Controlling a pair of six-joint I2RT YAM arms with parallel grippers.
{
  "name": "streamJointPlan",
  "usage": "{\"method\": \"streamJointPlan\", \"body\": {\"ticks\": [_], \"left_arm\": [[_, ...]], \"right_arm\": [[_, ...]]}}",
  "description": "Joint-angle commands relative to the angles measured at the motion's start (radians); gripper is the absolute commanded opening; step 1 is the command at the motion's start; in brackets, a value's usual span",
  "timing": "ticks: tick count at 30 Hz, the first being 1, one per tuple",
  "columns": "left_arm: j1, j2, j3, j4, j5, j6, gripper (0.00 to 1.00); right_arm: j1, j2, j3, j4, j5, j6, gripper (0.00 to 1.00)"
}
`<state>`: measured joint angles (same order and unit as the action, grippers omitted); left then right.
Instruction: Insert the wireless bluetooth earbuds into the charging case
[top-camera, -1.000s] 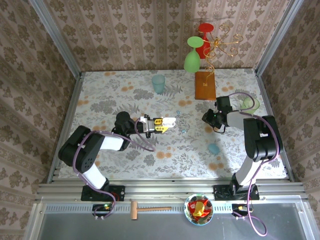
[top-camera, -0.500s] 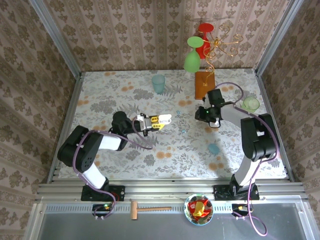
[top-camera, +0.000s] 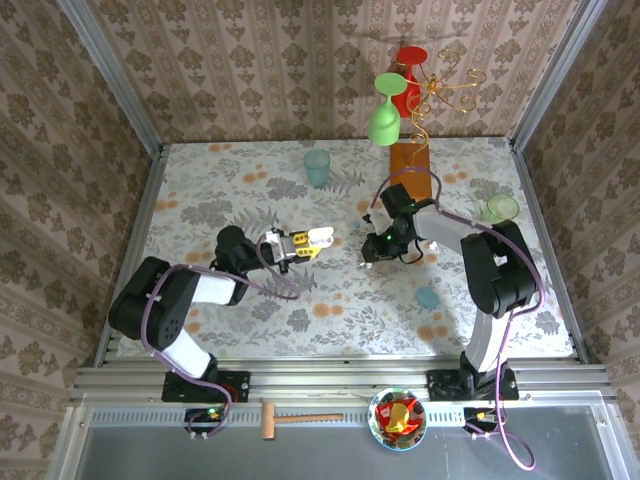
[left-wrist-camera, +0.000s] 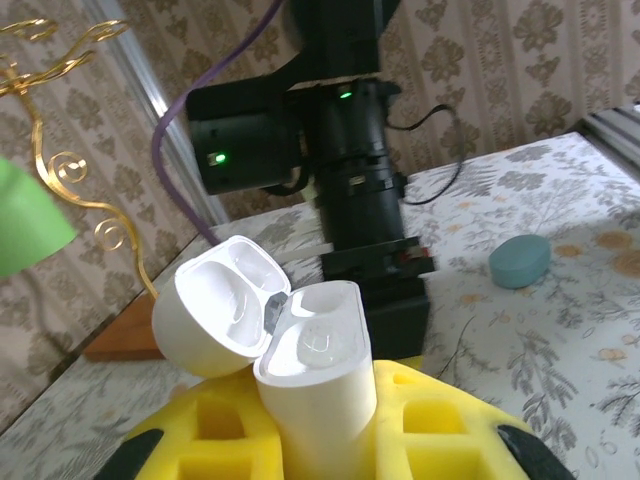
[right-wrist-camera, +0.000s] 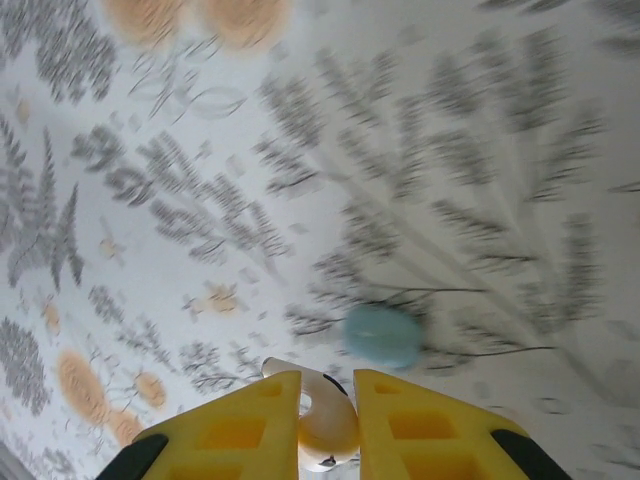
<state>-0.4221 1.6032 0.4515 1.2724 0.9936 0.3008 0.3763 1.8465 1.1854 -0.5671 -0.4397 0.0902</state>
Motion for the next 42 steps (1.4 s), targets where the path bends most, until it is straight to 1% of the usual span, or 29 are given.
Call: {"method": "streamJointPlan", "body": {"ticks": [1, 9, 15, 20, 23, 26, 28, 31, 34, 37, 42], "left_arm": [[0.031, -0.030, -0.016, 0.028, -0.011, 0.004, 0.00], [0.062, -0.061, -0.037, 0.028, -0.040, 0.009, 0.00], [0.062, -0.065, -0.035, 0.028, -0.039, 0.009, 0.00], [0.062, -0.074, -0.036, 0.028, -0.039, 0.009, 0.00], [0.062, -0.081, -0.038, 0.028, -0.037, 0.006, 0.00], [0.062, -0.089, -0.040, 0.028, -0.036, 0.004, 0.00], [0.062, -0.090, -0.037, 0.027, -0.037, 0.005, 0.00], [0.064, -0.094, -0.040, 0.028, -0.045, 0.011, 0.00], [0.068, -0.098, -0.043, 0.028, -0.047, 0.013, 0.00], [0.068, -0.097, -0.040, 0.028, -0.041, 0.011, 0.00], [0.068, -0.087, -0.036, 0.027, -0.035, 0.012, 0.00]], "right_arm": [[0.056, -0.029, -0.005, -0.070, -0.041, -0.053, 0.18], [0.149, -0.011, -0.038, -0.096, -0.002, -0.072, 0.18], [0.164, 0.041, -0.012, -0.118, 0.054, -0.087, 0.21], [0.164, 0.020, -0.003, -0.092, 0.086, -0.079, 0.33], [0.164, -0.063, -0.044, -0.033, 0.121, -0.039, 0.41], [0.162, -0.167, -0.130, 0.063, 0.167, 0.077, 0.45], [0.162, -0.233, -0.214, 0.157, 0.177, 0.226, 0.49], [0.164, -0.338, -0.367, 0.327, 0.153, 0.424, 0.50], [0.174, -0.412, -0.470, 0.417, 0.179, 0.585, 0.49], [0.200, -0.447, -0.521, 0.451, 0.219, 0.656, 0.46], [0.232, -0.399, -0.519, 0.468, 0.230, 0.643, 0.40]]}}
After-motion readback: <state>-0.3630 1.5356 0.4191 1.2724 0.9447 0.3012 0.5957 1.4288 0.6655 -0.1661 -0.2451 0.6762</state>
